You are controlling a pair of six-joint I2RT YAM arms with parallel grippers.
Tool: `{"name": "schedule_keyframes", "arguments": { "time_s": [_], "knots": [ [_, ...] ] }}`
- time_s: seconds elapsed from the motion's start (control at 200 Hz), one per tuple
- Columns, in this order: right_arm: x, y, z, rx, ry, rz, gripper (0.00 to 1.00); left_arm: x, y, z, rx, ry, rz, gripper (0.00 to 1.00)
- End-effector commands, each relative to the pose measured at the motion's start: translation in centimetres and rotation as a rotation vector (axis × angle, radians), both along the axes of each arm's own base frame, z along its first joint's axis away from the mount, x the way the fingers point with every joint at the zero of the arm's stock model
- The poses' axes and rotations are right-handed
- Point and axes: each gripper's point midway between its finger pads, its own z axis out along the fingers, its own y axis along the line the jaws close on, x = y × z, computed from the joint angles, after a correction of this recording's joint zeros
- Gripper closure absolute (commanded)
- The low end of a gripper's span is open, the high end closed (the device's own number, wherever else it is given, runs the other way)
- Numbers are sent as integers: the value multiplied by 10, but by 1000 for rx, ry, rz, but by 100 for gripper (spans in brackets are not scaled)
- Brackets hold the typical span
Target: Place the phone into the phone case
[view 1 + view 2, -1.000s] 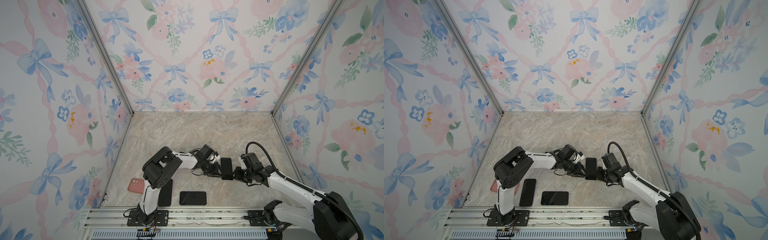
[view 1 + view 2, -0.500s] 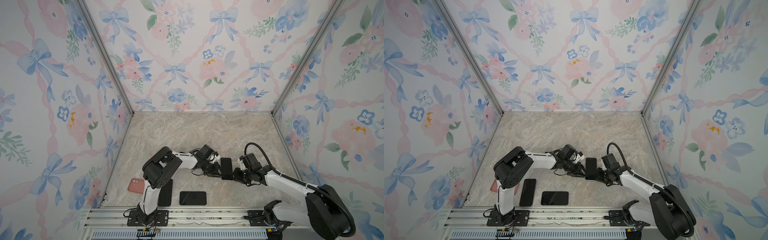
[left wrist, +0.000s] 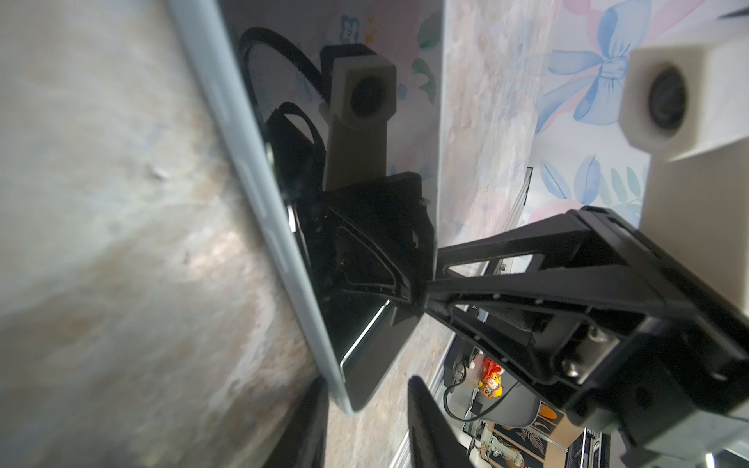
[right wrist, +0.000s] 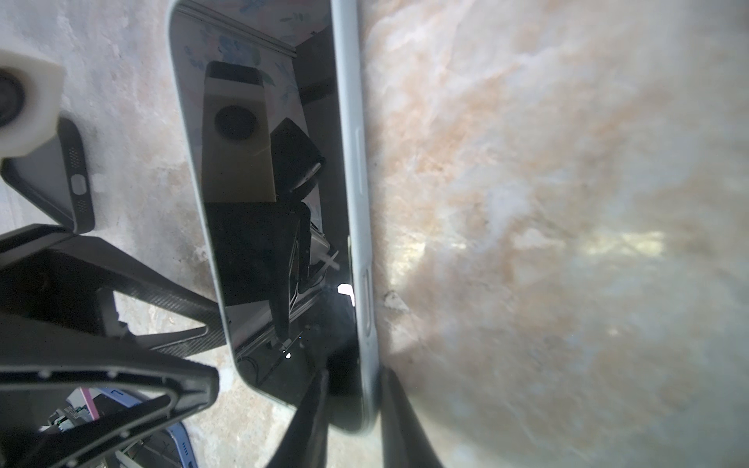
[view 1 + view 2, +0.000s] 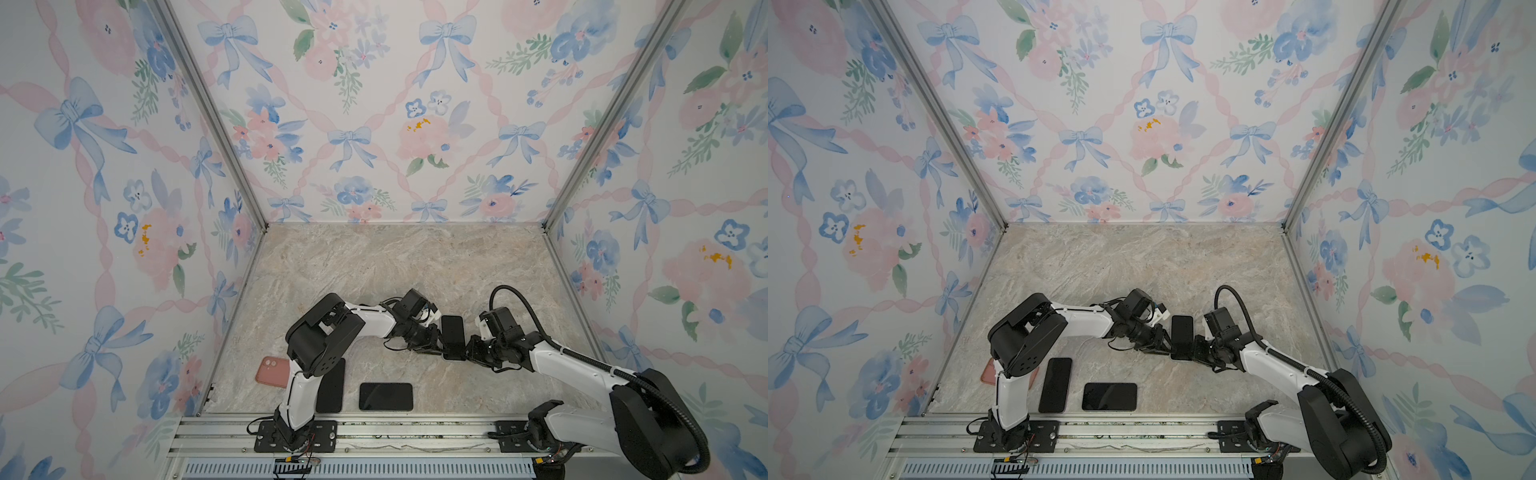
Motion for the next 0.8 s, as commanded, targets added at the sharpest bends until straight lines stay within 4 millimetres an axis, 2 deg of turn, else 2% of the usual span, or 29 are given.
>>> {"name": "schedule_keyframes", "arguments": {
  "time_s": [0.0, 0.285, 0.395, 0.575, 0.795],
  "knots": [
    [-4, -2, -7, 1, 13, 1, 76, -1, -11, 1, -27, -20, -30, 65],
    [-6, -4, -6, -7, 16, -1, 77, -2, -11, 2, -24, -26, -29, 66],
    [-3, -8, 6, -29, -9, 2, 76, 2, -8, 7, -22, -48, -11, 65],
    [14, -19, 26, -35, -78, -14, 73, 23, 3, 11, 12, -101, 62, 63],
    [46, -25, 33, -12, -93, -36, 71, 56, 3, 15, 75, -174, 92, 60]
  ]
}}
